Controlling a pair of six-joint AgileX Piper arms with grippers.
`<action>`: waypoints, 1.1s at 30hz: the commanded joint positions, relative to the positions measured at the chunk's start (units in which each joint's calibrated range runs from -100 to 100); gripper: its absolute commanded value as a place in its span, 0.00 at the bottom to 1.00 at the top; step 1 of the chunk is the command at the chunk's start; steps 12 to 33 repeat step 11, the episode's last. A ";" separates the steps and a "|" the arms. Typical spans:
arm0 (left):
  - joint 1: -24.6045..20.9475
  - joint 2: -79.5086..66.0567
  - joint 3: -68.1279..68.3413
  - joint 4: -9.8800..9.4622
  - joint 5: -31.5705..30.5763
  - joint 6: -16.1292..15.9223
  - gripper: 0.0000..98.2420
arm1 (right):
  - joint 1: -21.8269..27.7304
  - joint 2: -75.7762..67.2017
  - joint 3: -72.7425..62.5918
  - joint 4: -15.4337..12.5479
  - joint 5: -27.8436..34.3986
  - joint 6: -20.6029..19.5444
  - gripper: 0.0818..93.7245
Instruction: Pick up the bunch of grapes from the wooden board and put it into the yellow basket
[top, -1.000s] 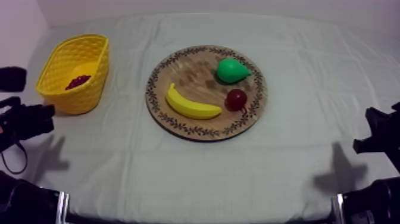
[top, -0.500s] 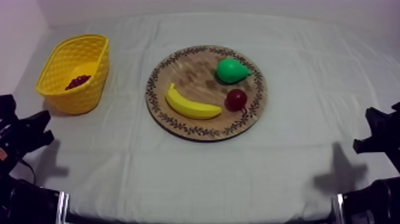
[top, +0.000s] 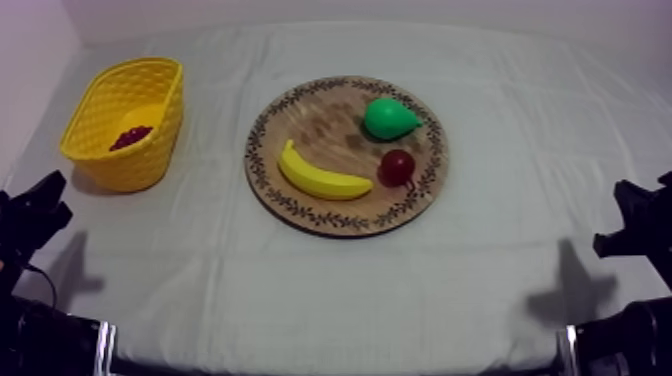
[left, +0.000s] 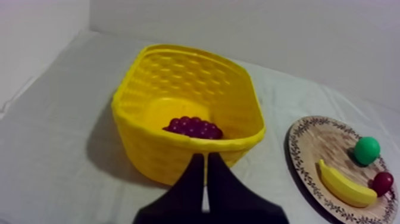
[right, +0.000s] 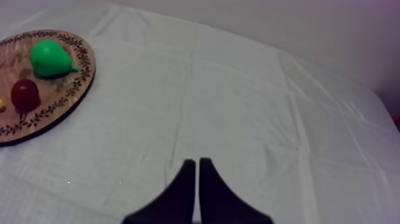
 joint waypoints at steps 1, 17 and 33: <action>-0.16 -0.06 0.05 -0.01 -0.04 -0.06 0.00 | 0.03 -0.02 -0.01 0.01 -0.02 0.01 0.00; -0.35 -0.14 0.05 -0.01 -0.03 0.03 0.00 | 0.03 -0.02 -0.01 0.01 -0.02 0.00 0.00; -0.35 -0.14 0.05 -0.01 -0.03 0.03 0.00 | 0.03 -0.02 -0.01 0.01 -0.02 0.00 0.00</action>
